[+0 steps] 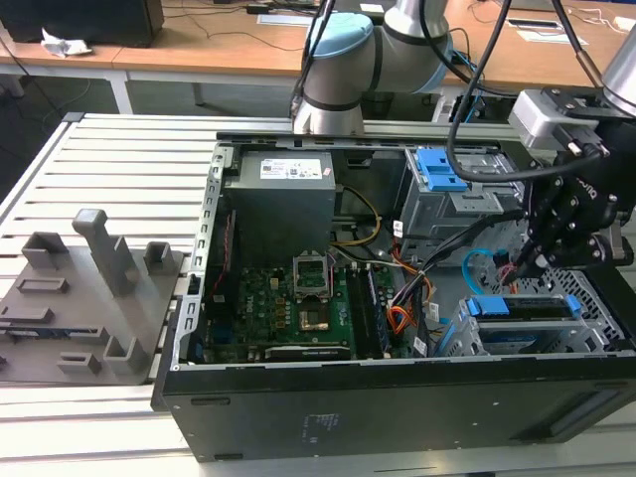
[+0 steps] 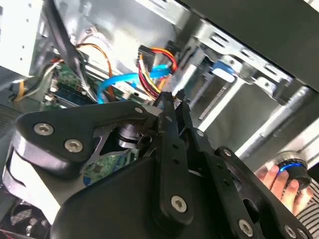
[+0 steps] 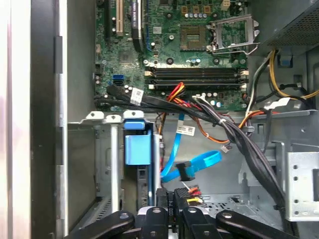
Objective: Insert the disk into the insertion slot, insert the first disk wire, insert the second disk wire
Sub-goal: 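Insert the first disk wire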
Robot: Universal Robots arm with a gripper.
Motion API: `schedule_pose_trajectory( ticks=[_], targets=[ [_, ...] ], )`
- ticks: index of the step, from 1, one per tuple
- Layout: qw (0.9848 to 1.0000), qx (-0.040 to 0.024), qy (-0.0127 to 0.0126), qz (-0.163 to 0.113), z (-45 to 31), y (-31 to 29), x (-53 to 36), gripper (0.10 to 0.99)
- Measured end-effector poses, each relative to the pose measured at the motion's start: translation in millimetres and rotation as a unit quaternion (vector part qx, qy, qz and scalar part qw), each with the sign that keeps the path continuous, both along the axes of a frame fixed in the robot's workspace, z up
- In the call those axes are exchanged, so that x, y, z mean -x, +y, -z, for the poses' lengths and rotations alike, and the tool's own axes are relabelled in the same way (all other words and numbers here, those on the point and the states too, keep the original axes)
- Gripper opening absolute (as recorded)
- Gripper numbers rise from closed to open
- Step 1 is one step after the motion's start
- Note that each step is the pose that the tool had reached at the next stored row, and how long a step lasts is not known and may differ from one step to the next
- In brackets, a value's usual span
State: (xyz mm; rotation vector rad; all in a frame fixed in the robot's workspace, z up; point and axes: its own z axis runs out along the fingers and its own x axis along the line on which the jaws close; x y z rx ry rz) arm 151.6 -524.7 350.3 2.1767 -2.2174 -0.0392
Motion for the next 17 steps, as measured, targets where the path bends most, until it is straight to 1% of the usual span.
schedule_pose_trajectory(
  ticks=[1,2,4,6,11,13,14,17],
  targets=[
    [1.0,-0.0001,0.0,0.0,0.3,-6.2,-0.1,0.176],
    [1.0,-0.0001,0.0001,0.0,0.6,-7.8,-1.3,0.176],
    [1.0,0.0,0.0012,0.0,3.5,-8.2,-7.0,0.176],
    [1.0,0.0001,0.0014,0.0,4.8,-9.2,-8.4,0.176],
    [1.0,0.0,0.0015,0.0,8.7,-13.8,-10.8,0.176],
    [1.0,0.0003,0.0015,0.0,9.7,-14.2,-11.5,0.176],
    [1.0,0.0001,0.0015,0.0,11.4,-14.3,-12.9,0.176],
    [1.0,0.0,0.0016,0.0,12.6,-14.4,-15.3,0.176]
  ],
)
